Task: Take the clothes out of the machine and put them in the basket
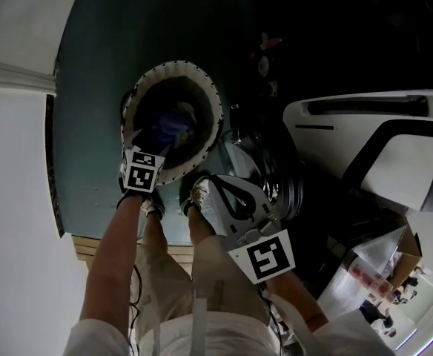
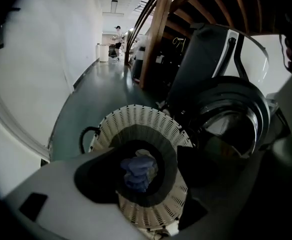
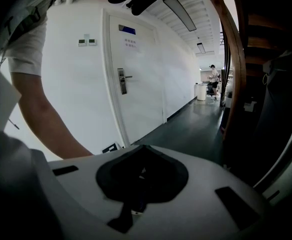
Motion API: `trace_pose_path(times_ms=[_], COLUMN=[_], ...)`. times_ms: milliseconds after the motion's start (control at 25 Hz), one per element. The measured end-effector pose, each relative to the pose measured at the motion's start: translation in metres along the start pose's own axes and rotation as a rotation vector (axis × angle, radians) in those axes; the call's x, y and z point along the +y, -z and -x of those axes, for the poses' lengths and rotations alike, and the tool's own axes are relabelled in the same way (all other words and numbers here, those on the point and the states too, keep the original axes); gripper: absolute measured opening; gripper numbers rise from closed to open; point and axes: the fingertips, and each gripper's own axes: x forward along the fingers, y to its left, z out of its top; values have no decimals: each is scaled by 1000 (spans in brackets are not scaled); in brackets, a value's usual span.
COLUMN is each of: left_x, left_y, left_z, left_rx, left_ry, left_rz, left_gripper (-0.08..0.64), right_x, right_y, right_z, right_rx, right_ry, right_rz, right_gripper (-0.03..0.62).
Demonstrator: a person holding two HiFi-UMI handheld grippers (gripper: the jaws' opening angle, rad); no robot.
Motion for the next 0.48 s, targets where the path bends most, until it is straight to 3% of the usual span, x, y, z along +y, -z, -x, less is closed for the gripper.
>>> trace_pose_path(times_ms=[120,280,360,480], left_x=[12,18,22,25], left_y=[-22,-55,-76,-110], left_z=[35,94,130,185], left_rx=[-62,-179,-240,-315], left_ry=[-18,8,-2,-34], left_rz=[25,125,152,128], left_gripper=[226,92,43,18], right_x=[6,19,25,31], right_y=[-19,-54,-78,-113], right_z=[8,24,34,50], right_rx=[-15,-43,-65,-109], right_ry=[22,46,54,74], right_rz=[14,41,63,96], right_gripper=[12,12,12,12])
